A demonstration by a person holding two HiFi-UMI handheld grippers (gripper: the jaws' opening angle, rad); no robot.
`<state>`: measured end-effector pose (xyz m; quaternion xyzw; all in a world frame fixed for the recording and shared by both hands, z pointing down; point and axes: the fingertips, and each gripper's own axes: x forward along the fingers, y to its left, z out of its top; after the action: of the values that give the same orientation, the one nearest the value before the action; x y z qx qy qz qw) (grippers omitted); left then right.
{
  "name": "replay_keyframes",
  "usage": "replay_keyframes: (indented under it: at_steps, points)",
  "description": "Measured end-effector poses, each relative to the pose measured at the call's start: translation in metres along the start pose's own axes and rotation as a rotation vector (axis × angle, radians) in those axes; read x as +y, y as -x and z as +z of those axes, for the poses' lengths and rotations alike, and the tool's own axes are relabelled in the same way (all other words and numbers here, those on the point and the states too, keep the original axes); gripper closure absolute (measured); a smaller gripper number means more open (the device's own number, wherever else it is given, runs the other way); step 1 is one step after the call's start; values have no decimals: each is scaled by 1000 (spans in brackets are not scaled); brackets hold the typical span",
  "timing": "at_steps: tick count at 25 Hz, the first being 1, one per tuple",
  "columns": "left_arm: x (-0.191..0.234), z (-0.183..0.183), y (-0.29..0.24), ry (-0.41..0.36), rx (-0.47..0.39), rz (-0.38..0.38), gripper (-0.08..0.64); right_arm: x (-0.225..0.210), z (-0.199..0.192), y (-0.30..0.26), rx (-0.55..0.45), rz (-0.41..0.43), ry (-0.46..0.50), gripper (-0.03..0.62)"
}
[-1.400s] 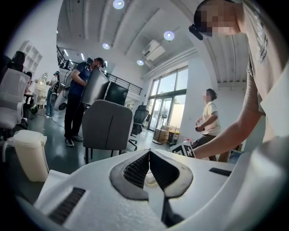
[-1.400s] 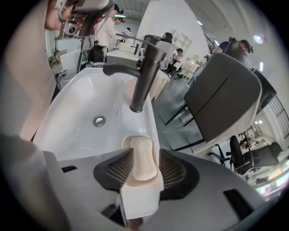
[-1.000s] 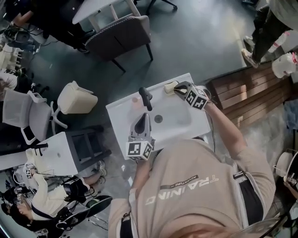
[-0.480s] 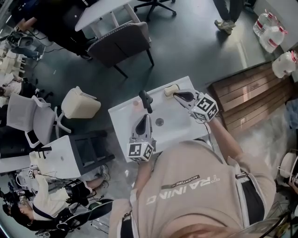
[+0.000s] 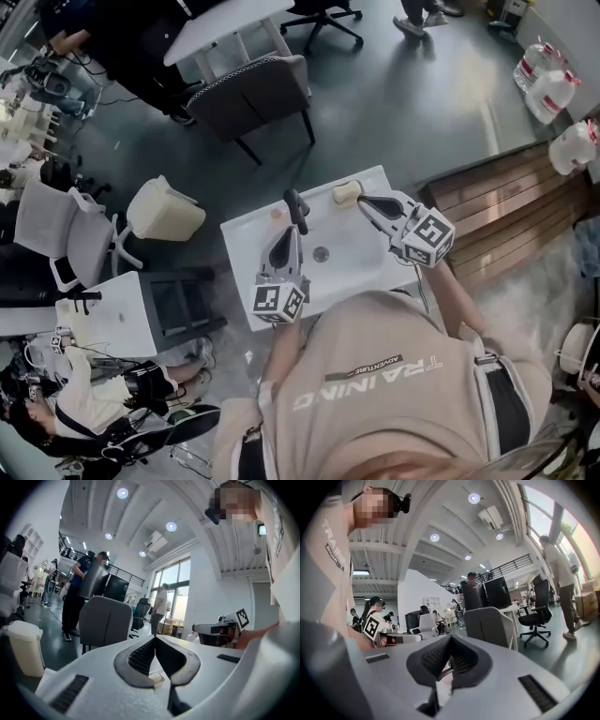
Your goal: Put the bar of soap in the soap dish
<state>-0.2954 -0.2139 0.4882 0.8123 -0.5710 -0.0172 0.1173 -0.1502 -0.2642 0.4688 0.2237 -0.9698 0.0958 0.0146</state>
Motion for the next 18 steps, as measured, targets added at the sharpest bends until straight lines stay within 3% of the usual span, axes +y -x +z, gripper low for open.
replay_keyframes:
  at_steps: [10,13,18]
  points:
    - [6,27,-17,-49,-18,-14,549,4,22,8,-5,-25,68,580]
    - [3,35,-20,-82,-27,-6,549,2,22,10,32,-53,131,580]
    - [-3,26,-19,-82,-12,-4,549,-1,28,13,18,-68,159,580]
